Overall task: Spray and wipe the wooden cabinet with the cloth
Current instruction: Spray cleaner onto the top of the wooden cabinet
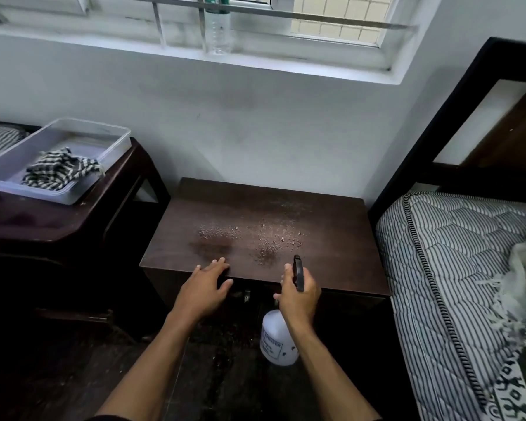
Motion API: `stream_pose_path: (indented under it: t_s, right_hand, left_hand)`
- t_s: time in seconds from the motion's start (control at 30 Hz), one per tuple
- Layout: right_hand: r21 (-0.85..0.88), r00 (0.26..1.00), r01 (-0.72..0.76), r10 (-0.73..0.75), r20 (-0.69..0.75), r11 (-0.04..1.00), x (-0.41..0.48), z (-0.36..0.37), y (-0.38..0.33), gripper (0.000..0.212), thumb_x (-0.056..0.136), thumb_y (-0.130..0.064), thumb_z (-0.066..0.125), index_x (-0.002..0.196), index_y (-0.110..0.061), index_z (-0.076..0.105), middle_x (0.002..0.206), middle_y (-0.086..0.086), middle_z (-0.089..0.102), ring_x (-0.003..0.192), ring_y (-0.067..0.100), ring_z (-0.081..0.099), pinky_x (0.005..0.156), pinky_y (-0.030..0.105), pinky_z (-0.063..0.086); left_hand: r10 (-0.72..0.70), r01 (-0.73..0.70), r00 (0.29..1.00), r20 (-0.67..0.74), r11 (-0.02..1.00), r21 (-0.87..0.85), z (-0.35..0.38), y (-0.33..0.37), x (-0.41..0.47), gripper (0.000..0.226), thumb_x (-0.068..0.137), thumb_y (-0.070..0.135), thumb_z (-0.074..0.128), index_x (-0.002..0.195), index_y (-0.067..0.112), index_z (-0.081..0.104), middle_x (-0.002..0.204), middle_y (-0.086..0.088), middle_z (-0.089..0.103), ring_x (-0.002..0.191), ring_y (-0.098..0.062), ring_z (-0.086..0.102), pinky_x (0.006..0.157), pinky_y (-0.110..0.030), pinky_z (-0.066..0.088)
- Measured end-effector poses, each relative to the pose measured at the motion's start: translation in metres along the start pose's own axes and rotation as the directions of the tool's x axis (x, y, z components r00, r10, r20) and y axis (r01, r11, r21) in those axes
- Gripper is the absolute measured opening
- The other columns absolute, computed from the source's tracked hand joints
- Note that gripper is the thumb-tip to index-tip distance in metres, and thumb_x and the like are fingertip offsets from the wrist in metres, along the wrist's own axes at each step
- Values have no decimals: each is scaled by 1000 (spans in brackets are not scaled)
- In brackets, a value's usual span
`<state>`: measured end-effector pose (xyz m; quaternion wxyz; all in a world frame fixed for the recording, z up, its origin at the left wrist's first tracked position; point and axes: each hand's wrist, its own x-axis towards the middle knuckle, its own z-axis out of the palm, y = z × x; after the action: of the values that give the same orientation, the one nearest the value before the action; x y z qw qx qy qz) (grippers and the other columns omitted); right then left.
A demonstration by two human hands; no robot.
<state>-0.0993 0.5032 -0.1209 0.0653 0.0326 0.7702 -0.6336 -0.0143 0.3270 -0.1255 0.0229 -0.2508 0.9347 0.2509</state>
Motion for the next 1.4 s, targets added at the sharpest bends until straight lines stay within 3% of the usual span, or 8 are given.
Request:
stream_pose_path:
  t_s: [0.13,0.3,0.43,0.57,0.73,0.93,1.17,1.4]
  right_hand:
    - [-74,992,43,-33,123,996,3,3,11,42,98,-37,64,64,-16,53,56,2,50,51,21,50,45,39,46]
    - [-164,879,51,33,476,985,0,0,30,10,100,-15,63,91,-19,66,79,6,62,71,17,61,57,37,62]
    - [-293,831,264,-63,552,919,-9,-7,68,14,100,-17,62,86,-21,61,76,6,63,69,22,61,61,37,51]
    - [-421,792,337,-13,610,842,-17,-12,87,16,97,-21,65,84,-16,57,73,1,58,65,18,56,58,27,39]
    - [-498,859,336,-44,509,799,-24,-11,96,45,94,-34,71,61,-28,41,56,-7,43,50,9,43,49,22,31]
    - [-401,747,447,-87,660,799,-22,-5,99,17,98,-34,65,87,-31,53,71,-11,54,63,5,54,53,15,35]
    - [-391,948,246,-135,290,887,-20,-17,106,32,96,-32,70,72,-22,51,57,-9,50,50,7,51,48,18,36]
    - [-522,990,89,-19,138,848,-16,-36,123,45,94,-41,69,60,-21,46,63,7,61,61,28,60,58,36,49]
  left_hand:
    - [33,-33,999,33,999,2,2,-11,6,49,102,31,46,149,29,38,162,14,24,150,-8,20,122,-32,15]
    - [134,-139,990,42,978,155,10,-33,3,68,96,15,50,155,32,21,165,10,8,153,-12,6,124,-36,2]
    - [116,-103,993,-15,929,354,22,-48,-10,94,87,11,51,155,38,-9,160,6,-23,150,-17,-21,123,-43,-10]
    - [78,-70,997,-4,910,409,28,-47,-12,99,87,18,55,153,36,-17,161,2,-27,147,-20,-28,120,-45,-16]
    - [65,-62,998,6,910,411,27,-44,-13,96,91,31,57,154,35,-15,163,0,-24,147,-20,-28,121,-46,-15]
    - [39,-42,999,14,918,393,28,-43,-12,97,92,36,57,153,36,-17,162,1,-26,145,-19,-32,121,-47,-16]
    - [20,-36,999,42,918,395,29,-42,-10,97,93,36,56,152,36,-21,158,1,-34,145,-21,-33,121,-49,-15]
    - [59,-63,998,22,933,355,26,-43,-7,88,95,31,53,155,37,-10,161,3,-23,149,-21,-22,121,-49,-9]
